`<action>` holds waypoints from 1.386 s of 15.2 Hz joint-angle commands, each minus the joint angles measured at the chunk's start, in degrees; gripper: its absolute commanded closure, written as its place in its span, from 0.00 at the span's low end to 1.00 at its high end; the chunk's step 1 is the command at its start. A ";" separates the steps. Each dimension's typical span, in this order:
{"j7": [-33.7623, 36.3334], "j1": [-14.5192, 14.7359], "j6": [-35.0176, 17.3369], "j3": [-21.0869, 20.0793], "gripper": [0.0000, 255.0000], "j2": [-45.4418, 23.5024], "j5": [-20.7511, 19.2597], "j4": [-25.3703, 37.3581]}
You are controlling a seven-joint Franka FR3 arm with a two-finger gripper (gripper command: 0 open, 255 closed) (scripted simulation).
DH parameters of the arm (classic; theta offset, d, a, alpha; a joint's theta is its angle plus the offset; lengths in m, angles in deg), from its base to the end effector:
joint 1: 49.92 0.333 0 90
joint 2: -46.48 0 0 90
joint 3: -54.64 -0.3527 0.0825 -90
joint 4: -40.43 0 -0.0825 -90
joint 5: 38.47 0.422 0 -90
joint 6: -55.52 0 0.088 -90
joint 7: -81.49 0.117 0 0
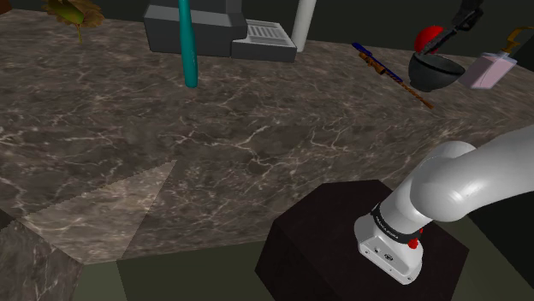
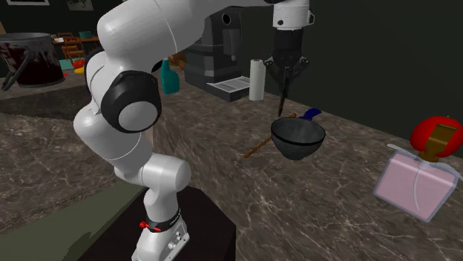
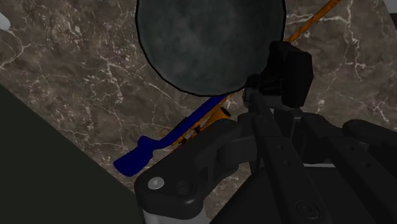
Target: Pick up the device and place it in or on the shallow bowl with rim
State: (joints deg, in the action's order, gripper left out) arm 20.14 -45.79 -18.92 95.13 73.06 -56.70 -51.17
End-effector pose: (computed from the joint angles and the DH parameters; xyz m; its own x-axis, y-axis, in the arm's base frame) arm 0.2506 -0.3766 0.7715 0.9255 0.3783 0.0177 0.3772 -0.9250 0.0463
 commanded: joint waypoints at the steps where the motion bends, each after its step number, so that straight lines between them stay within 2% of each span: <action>1: -3.80 0.37 0.22 3.61 1.00 -1.81 0.06 2.78; 5: -12.24 2.49 0.17 13.74 1.00 -7.98 2.58 9.74; 12: -9.50 0.52 -5.06 10.67 1.00 -3.27 -0.19 0.54; 21: -7.24 -1.40 -11.50 9.26 1.00 0.79 -2.53 -9.50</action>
State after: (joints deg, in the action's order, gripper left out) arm 12.80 -47.17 -29.78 104.26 73.75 -59.15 -59.98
